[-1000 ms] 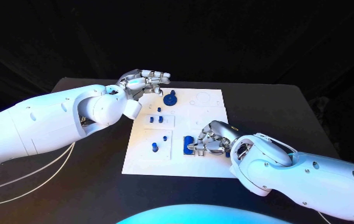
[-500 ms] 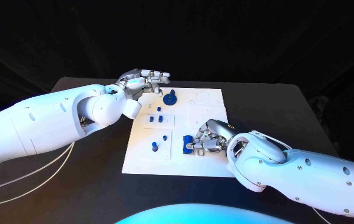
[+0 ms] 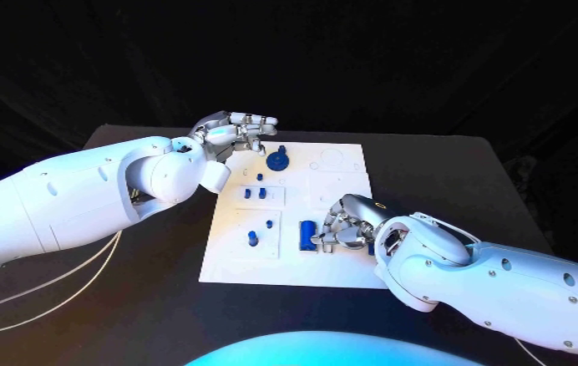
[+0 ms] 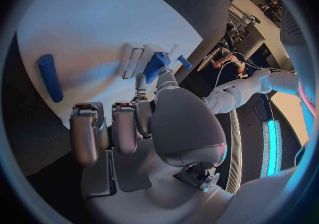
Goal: Assemble the parts on the task board
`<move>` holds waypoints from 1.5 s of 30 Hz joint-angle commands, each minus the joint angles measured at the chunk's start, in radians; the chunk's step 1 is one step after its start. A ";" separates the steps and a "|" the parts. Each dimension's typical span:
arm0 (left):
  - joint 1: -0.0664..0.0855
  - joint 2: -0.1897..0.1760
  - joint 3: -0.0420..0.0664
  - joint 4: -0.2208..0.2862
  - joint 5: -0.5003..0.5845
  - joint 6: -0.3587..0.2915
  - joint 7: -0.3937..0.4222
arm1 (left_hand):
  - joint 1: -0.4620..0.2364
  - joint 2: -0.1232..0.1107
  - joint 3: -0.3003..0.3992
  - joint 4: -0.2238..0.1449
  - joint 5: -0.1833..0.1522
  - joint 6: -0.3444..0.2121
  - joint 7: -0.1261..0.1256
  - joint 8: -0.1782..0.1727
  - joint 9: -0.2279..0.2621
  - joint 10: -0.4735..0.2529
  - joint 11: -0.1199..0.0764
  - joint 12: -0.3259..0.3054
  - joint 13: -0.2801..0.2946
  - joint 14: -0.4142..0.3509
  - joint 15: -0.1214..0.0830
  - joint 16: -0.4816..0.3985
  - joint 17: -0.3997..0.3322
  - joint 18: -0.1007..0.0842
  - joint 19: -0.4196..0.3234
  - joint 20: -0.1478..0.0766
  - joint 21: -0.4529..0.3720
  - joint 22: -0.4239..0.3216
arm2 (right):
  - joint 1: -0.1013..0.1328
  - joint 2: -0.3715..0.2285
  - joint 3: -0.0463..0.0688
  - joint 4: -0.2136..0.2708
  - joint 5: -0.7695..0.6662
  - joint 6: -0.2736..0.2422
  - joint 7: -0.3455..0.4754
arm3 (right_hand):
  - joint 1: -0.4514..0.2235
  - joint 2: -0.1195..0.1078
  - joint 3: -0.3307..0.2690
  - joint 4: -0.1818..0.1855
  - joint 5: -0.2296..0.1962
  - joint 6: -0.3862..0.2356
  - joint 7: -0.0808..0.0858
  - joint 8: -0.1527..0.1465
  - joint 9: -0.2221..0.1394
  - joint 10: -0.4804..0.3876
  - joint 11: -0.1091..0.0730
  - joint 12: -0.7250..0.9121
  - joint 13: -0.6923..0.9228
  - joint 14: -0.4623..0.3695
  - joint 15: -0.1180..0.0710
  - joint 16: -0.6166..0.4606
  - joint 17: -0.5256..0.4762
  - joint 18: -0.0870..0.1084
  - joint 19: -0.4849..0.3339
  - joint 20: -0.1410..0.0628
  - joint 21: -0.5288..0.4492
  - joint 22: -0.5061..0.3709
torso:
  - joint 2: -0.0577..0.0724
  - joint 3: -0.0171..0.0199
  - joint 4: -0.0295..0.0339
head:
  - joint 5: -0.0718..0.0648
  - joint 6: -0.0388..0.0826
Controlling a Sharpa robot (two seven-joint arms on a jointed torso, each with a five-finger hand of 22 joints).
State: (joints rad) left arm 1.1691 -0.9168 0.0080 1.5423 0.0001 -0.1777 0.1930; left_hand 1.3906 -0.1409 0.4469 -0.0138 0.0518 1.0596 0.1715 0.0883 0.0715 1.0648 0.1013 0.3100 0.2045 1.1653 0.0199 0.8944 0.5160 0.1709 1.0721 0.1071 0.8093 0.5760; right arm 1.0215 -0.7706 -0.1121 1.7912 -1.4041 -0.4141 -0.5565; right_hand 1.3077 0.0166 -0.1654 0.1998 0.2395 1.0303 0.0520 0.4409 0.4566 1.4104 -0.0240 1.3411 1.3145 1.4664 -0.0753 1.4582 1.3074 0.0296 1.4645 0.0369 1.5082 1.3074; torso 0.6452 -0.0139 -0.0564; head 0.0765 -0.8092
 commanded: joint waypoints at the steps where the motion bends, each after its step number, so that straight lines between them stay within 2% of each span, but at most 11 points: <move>1: 0.001 0.001 0.001 0.003 0.005 0.016 0.004 | -0.003 0.007 -0.003 0.000 -0.001 -0.006 0.001 -0.002 -0.001 -0.005 -0.001 0.006 -0.001 -0.005 0.001 -0.007 -0.001 0.014 0.005 0.000 -0.003 -0.001 | -0.001 -0.003 0.000 0.006 -0.026 0.007 -0.003 | 0.010 0.000 -0.001 -0.007 -0.004 0.001 -0.006 0.003 0.002 0.007 0.000 -0.006 0.025 0.066 -0.009 0.005 0.065 -0.017 0.083 -0.008 0.003 0.247 | 0.000 0.0004 0.0006 | 0.001 0.001; 13: 0.001 0.000 0.001 0.003 0.005 0.015 0.004 | -0.004 0.009 -0.003 0.001 -0.001 -0.007 0.001 -0.002 -0.001 -0.006 0.000 0.007 -0.001 -0.005 0.001 -0.007 -0.002 0.014 0.006 0.000 -0.005 -0.002 | -0.003 -0.012 0.000 0.026 -0.012 0.004 0.024 | 0.005 -0.002 -0.004 -0.004 -0.006 0.001 -0.004 0.004 0.002 0.008 0.001 -0.005 0.026 0.066 -0.009 0.005 0.064 -0.017 0.083 -0.008 0.003 0.246 | 0.001 0.0004 0.0006 | 0.002 -0.001; 20: 0.001 -0.001 0.001 0.003 0.005 0.015 0.004 | -0.004 0.009 -0.003 0.001 -0.001 -0.007 0.001 -0.002 -0.001 -0.006 0.000 0.007 -0.001 -0.005 0.001 -0.007 -0.002 0.014 0.006 0.000 -0.005 -0.002 | -0.006 -0.020 0.000 0.037 -0.001 0.023 0.032 | 0.004 -0.003 -0.005 -0.003 -0.007 0.002 -0.004 0.004 0.002 0.008 0.001 -0.005 0.027 0.066 -0.009 0.005 0.065 -0.017 0.083 -0.008 0.003 0.246 | -0.001 -0.0006 -0.0009 | 0.004 -0.002; 29: 0.001 -0.001 0.001 0.003 0.005 0.014 0.004 | -0.004 0.009 -0.003 0.001 -0.001 -0.007 0.001 -0.002 -0.001 -0.006 0.000 0.007 -0.001 -0.005 0.001 -0.007 -0.002 0.014 0.006 0.000 -0.005 -0.002 | -0.007 -0.012 -0.002 0.029 0.006 0.044 0.032 | 0.004 -0.004 -0.006 -0.003 -0.008 0.002 -0.004 0.004 0.002 0.009 0.001 -0.004 0.028 0.066 -0.009 0.005 0.065 -0.017 0.083 -0.008 0.004 0.247 | 0.000 -0.0003 0.0010 | 0.003 -0.003; 45: 0.001 -0.002 0.001 0.003 0.005 0.014 0.003 | -0.004 0.010 -0.003 0.002 -0.001 -0.007 0.001 -0.002 -0.001 -0.007 0.000 0.008 -0.001 -0.005 0.001 -0.007 -0.003 0.014 0.006 0.000 -0.006 -0.003 | -0.007 0.005 -0.002 -0.010 -0.019 0.001 0.010 | 0.005 0.013 0.002 0.002 -0.003 0.007 -0.008 0.009 0.005 0.016 -0.002 0.005 0.038 0.066 -0.010 0.006 0.067 -0.018 0.084 -0.009 0.008 0.248 | 0.000 -0.0001 0.0006 | 0.005 -0.004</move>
State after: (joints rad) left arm 1.1692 -0.9198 0.0080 1.5428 0.0002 -0.1777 0.1918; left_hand 1.3897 -0.1401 0.4469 -0.0138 0.0518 1.0596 0.1715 0.0883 0.0715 1.0649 0.1013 0.3122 0.2046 1.1653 0.0198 0.8944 0.5148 0.1710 1.0721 0.1071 0.8094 0.5748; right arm 1.0156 -0.7669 -0.1140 1.7805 -1.4045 -0.4020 -0.5422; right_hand 1.3087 0.0176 -0.1653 0.2000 0.2355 1.0337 0.0486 0.4449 0.4605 1.4134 -0.0214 1.3416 1.3231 1.4627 -0.0788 1.4582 1.3080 0.0295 1.4681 0.0334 1.5122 1.3077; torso 0.6450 -0.0142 -0.0553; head 0.0806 -0.8127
